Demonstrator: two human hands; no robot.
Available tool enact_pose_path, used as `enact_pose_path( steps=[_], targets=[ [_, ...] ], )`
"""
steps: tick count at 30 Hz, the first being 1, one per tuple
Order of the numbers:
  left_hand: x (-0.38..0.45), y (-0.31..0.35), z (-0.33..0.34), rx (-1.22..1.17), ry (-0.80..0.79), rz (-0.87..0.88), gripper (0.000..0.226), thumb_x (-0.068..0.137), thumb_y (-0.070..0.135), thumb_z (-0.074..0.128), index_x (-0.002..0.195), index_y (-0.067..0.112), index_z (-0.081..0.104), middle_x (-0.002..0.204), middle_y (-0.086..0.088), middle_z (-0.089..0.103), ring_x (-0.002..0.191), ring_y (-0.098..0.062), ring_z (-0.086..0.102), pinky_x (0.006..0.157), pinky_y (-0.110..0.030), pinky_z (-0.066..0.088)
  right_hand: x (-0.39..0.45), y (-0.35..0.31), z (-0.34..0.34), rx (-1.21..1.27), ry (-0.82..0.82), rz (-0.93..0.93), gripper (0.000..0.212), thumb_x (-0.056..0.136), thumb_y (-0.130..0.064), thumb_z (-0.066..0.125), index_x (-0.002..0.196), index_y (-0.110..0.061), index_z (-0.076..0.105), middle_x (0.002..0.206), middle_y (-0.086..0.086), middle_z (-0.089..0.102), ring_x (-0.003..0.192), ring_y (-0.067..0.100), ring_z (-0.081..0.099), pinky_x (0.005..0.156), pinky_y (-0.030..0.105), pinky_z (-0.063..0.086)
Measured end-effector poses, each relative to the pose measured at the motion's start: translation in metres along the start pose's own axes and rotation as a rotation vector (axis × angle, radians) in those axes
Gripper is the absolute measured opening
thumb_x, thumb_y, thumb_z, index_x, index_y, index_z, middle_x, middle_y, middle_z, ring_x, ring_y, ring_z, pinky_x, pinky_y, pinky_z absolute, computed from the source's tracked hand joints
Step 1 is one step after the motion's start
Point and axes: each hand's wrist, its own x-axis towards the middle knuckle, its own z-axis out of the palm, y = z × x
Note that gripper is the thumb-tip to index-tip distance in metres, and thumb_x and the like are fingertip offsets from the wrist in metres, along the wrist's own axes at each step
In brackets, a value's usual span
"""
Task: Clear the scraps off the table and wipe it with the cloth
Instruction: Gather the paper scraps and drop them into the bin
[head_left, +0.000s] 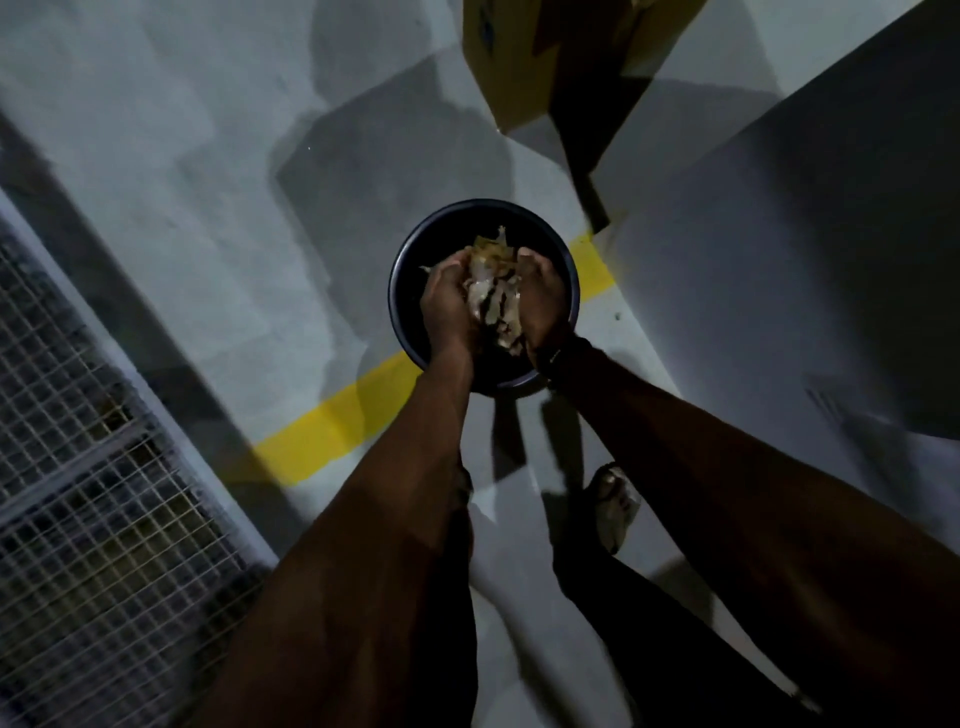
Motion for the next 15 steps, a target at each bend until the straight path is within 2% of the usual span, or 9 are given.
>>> enact_pose_path(
  steps=[2, 3, 5, 7, 8, 10, 12, 13, 15],
  targets=[
    [0.005, -0.005, -0.009, -0.076, 0.009, -0.073, 0.02, 0.082, 0.027, 0.073, 0.09, 0.012, 0.084, 0.108, -0.018, 0.076, 0.103, -0.034, 0.071, 0.093, -0.04, 0.059, 0.008, 0.013, -0.008, -0.034, -0.009, 0.007, 0.052, 0.1, -0.039, 0.05, 0.132, -0.001, 0.063, 0.128, 0.014, 0.068, 0.123, 0.031, 0.061, 0.108, 0.043, 0.047],
    [0.005, -0.009, -0.014, -0.115, 0.003, -0.099, 0.025, 0.088, 0.028, 0.069, 0.098, 0.011, 0.084, 0.111, -0.017, 0.077, 0.106, -0.035, 0.072, 0.094, -0.039, 0.06, 0.007, 0.016, -0.012, -0.035, -0.018, 0.008, 0.054, 0.101, -0.038, 0.049, 0.137, 0.0, 0.06, 0.137, 0.018, 0.065, 0.129, 0.033, 0.059, 0.112, 0.044, 0.045],
    [-0.003, -0.01, -0.023, -0.151, 0.0, -0.112, 0.035, 0.096, 0.029, 0.061, 0.122, 0.01, 0.076, 0.13, -0.019, 0.071, 0.122, -0.038, 0.067, 0.107, -0.046, 0.054, -0.003, 0.013, -0.017, -0.032, -0.024, 0.024, 0.045, 0.108, -0.024, 0.048, 0.143, 0.004, 0.055, 0.146, 0.022, 0.057, 0.135, 0.032, 0.053, 0.116, 0.041, 0.042],
    [-0.015, -0.007, -0.026, -0.114, -0.027, -0.079, 0.031, 0.102, 0.023, 0.052, 0.127, 0.013, 0.067, 0.139, -0.02, 0.065, 0.129, -0.039, 0.062, 0.113, -0.051, 0.049, -0.023, -0.01, -0.02, -0.041, -0.018, 0.041, 0.043, 0.109, -0.017, 0.049, 0.143, 0.008, 0.052, 0.149, 0.02, 0.054, 0.137, 0.03, 0.051, 0.111, 0.032, 0.043],
    [-0.027, -0.001, -0.027, -0.08, -0.028, -0.053, 0.032, 0.102, 0.022, 0.051, 0.13, 0.014, 0.064, 0.138, -0.018, 0.066, 0.125, -0.036, 0.064, 0.11, -0.047, 0.052, -0.03, -0.015, -0.022, -0.041, -0.02, 0.05, 0.04, 0.11, -0.013, 0.047, 0.143, 0.009, 0.05, 0.149, 0.019, 0.052, 0.135, 0.028, 0.05, 0.106, 0.027, 0.042],
    [-0.05, 0.01, -0.03, 0.002, -0.034, -0.014, 0.036, 0.105, 0.019, 0.049, 0.138, 0.011, 0.059, 0.123, -0.007, 0.069, 0.105, -0.018, 0.068, 0.091, -0.027, 0.058, -0.046, -0.025, -0.027, -0.04, -0.04, 0.072, 0.037, 0.111, -0.007, 0.044, 0.144, 0.009, 0.05, 0.15, 0.018, 0.051, 0.133, 0.026, 0.049, 0.107, 0.028, 0.042],
    [-0.071, 0.02, -0.036, 0.087, -0.017, 0.014, 0.033, 0.108, 0.014, 0.047, 0.138, 0.008, 0.06, 0.113, -0.002, 0.067, 0.099, -0.014, 0.066, 0.076, -0.016, 0.055, -0.063, -0.035, -0.031, -0.021, -0.051, 0.083, 0.037, 0.111, -0.009, 0.044, 0.144, 0.007, 0.051, 0.148, 0.02, 0.053, 0.137, 0.031, 0.05, 0.119, 0.042, 0.039],
    [-0.084, 0.027, -0.038, 0.101, -0.019, 0.016, 0.029, 0.108, 0.013, 0.049, 0.133, 0.009, 0.062, 0.115, -0.005, 0.067, 0.105, -0.018, 0.066, 0.079, -0.019, 0.055, -0.072, -0.041, -0.033, -0.012, -0.053, 0.083, 0.037, 0.111, -0.01, 0.044, 0.143, 0.006, 0.052, 0.147, 0.019, 0.054, 0.138, 0.032, 0.05, 0.121, 0.048, 0.038],
    [-0.117, 0.044, -0.041, 0.127, -0.036, 0.016, 0.02, 0.107, 0.012, 0.05, 0.122, 0.011, 0.064, 0.119, -0.009, 0.067, 0.109, -0.022, 0.067, 0.087, -0.028, 0.055, -0.1, -0.062, -0.04, 0.018, -0.076, 0.103, 0.035, 0.112, -0.012, 0.044, 0.142, 0.003, 0.053, 0.148, 0.019, 0.055, 0.137, 0.032, 0.053, 0.12, 0.048, 0.04]
  ],
)
